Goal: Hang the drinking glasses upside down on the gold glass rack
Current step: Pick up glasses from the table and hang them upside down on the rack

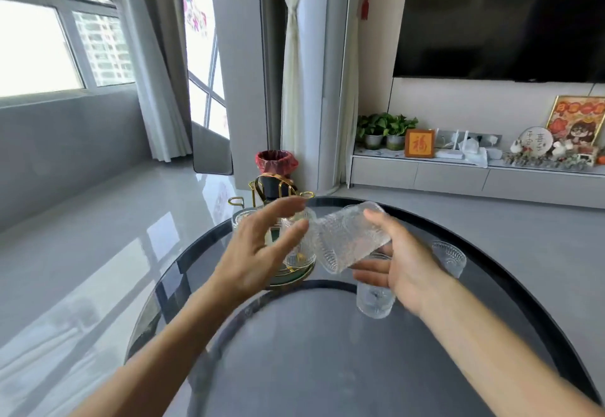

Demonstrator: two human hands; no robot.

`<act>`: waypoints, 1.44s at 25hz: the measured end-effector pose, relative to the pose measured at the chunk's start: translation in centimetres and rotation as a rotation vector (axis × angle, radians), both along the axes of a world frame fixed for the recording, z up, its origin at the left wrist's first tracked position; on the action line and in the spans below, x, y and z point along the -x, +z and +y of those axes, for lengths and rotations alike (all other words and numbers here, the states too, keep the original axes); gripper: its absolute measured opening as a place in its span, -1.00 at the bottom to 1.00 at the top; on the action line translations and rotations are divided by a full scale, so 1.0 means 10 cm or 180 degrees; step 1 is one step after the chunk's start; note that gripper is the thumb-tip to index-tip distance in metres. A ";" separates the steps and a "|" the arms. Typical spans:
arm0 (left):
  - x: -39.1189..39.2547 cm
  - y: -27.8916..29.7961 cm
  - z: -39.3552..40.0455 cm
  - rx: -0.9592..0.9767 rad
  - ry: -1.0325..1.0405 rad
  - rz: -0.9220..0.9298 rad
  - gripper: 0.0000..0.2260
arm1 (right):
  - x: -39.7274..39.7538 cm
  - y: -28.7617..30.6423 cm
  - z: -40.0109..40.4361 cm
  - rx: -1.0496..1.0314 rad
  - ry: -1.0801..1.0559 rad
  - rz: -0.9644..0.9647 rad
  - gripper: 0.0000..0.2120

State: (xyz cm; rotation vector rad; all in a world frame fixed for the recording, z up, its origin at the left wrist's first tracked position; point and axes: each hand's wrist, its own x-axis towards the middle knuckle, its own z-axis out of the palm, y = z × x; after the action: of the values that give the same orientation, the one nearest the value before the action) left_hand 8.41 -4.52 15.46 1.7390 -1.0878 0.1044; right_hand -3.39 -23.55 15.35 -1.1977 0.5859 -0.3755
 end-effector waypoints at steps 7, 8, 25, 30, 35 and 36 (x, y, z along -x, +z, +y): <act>-1.19 0.16 -0.48 -0.1286 0.0726 -0.1277 -0.66 | -0.94 0.41 -0.50 0.1814 -0.0339 -0.0499 -0.69; -1.28 0.14 -0.49 -0.1305 0.0689 -0.1405 -0.66 | -1.05 0.40 -0.55 0.2066 -0.0240 -0.0456 -0.65; -1.44 0.13 -0.45 -0.1442 0.0734 -0.1521 -0.55 | -1.72 -0.24 -0.64 0.4636 0.1077 0.0769 -0.47; -1.39 0.05 -0.51 -0.1348 0.0822 -0.1349 -0.51 | -1.71 -0.35 -0.65 0.4375 0.0963 0.0616 -0.50; -1.23 0.19 -0.61 -0.1472 0.1121 -0.1297 -0.61 | -1.43 -0.37 -0.57 0.4295 0.0521 0.0572 -0.37; -1.14 0.18 -0.61 -0.1365 0.1193 -0.1352 -0.62 | -1.28 -0.36 -0.58 0.4231 0.0277 0.0363 -0.38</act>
State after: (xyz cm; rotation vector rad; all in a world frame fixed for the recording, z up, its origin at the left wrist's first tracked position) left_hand 19.86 -10.59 17.26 2.3707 -1.1240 0.5260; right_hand 9.44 -29.36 11.72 -2.5170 0.3358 -0.6570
